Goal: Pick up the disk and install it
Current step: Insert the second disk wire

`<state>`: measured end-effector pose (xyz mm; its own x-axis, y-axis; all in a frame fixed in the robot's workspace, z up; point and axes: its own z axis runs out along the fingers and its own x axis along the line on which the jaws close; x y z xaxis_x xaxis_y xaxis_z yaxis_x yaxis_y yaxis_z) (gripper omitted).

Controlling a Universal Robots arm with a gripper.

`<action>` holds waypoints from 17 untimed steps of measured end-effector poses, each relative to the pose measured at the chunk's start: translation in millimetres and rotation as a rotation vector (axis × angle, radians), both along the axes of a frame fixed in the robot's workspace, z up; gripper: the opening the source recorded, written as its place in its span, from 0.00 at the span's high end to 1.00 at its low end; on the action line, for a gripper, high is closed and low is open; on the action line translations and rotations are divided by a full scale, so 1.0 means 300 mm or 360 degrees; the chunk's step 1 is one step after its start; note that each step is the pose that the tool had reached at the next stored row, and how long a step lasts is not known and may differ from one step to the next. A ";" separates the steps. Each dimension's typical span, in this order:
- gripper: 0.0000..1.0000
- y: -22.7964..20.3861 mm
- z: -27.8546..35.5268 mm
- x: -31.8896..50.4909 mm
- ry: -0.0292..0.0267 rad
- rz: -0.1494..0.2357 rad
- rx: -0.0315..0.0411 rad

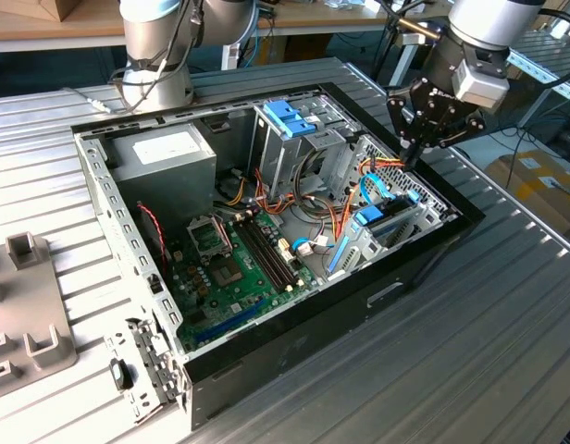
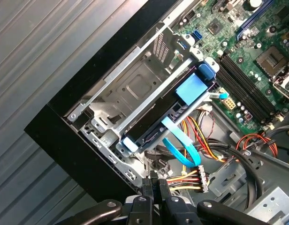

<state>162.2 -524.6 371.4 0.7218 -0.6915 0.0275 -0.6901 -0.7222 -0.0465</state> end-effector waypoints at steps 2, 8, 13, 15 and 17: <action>0.83 0.000 0.000 -0.001 0.00000 0.0000 0.0000; 0.83 0.000 -0.005 -0.001 0.00000 -0.0142 0.0000; 0.83 0.000 -0.013 -0.001 -0.00001 -0.0290 0.0000; 0.83 0.000 -0.013 -0.001 0.00000 -0.0299 0.0000; 0.83 0.000 -0.013 -0.001 0.00000 -0.0301 0.0000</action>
